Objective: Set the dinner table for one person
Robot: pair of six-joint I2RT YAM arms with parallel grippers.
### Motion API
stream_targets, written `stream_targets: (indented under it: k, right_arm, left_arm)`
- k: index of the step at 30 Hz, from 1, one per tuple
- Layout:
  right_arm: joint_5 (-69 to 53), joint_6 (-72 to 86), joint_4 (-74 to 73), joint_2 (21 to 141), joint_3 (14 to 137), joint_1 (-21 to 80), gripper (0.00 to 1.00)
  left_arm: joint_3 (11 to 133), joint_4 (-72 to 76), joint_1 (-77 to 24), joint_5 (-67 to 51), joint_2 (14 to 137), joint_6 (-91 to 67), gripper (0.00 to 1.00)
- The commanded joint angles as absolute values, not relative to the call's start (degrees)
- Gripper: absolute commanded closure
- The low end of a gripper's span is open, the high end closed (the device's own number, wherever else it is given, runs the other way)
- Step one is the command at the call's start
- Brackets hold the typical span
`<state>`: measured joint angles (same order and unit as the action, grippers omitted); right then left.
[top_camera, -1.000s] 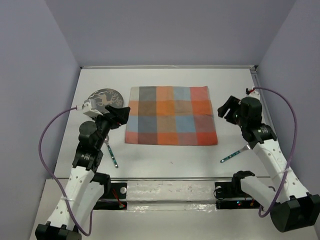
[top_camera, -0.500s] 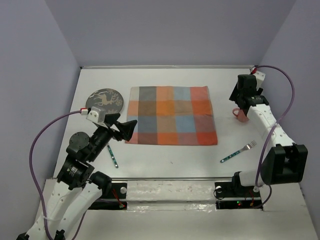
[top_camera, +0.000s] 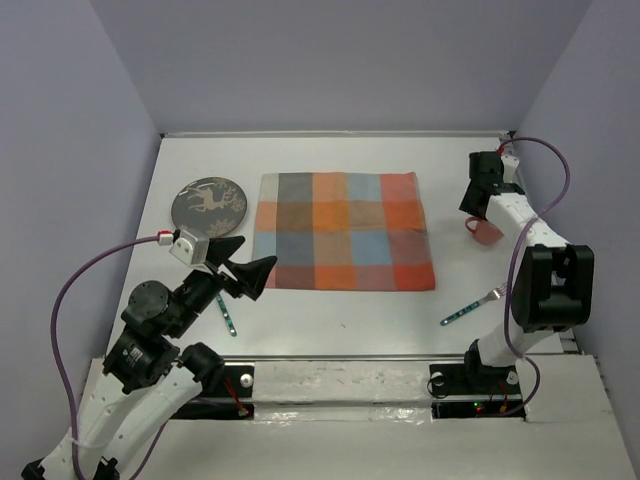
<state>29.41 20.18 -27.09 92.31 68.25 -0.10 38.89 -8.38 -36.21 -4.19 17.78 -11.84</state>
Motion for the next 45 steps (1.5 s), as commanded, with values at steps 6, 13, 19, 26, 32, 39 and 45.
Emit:
stream_targets:
  k: [6, 13, 19, 26, 32, 39, 45]
  right_arm:
    - [29.71, 20.13, -26.19, 94.13, 71.54, -2.63, 0.49]
    - [28.74, 20.04, -23.82, 96.23, 71.46, -4.48, 0.52]
    - [27.68, 20.48, -22.94, 96.77, 71.45, -5.01, 0.66]
    - [27.77, 19.51, -22.50, 94.93, 71.63, -5.01, 0.93]
    - [27.60, 18.81, -22.50, 92.82, 71.72, -5.01, 1.00]
    - [25.31, 14.95, -22.41, 89.38, 74.00, 0.34, 1.00]
    - [27.07, 9.67, -24.61, 92.28, 81.37, 10.89, 1.00]
  left_arm:
    - [38.41, -7.65, -37.79, -3.60, 16.17, -10.63, 0.01]
    - [38.41, -7.65, -38.67, -4.04, 16.96, -10.55, 0.01]
    - [38.50, -7.65, -38.67, -3.17, 17.75, -10.55, 0.01]
    - [38.50, -7.65, -38.58, -2.99, 19.77, -10.37, 0.01]
    - [38.50, -7.56, -38.32, -2.81, 20.56, -10.28, 0.01]
    - [38.67, -7.47, -37.97, -2.99, 22.23, -10.02, 0.01]
    - [38.76, -7.65, -37.53, -1.32, 20.13, -10.02, 0.01]
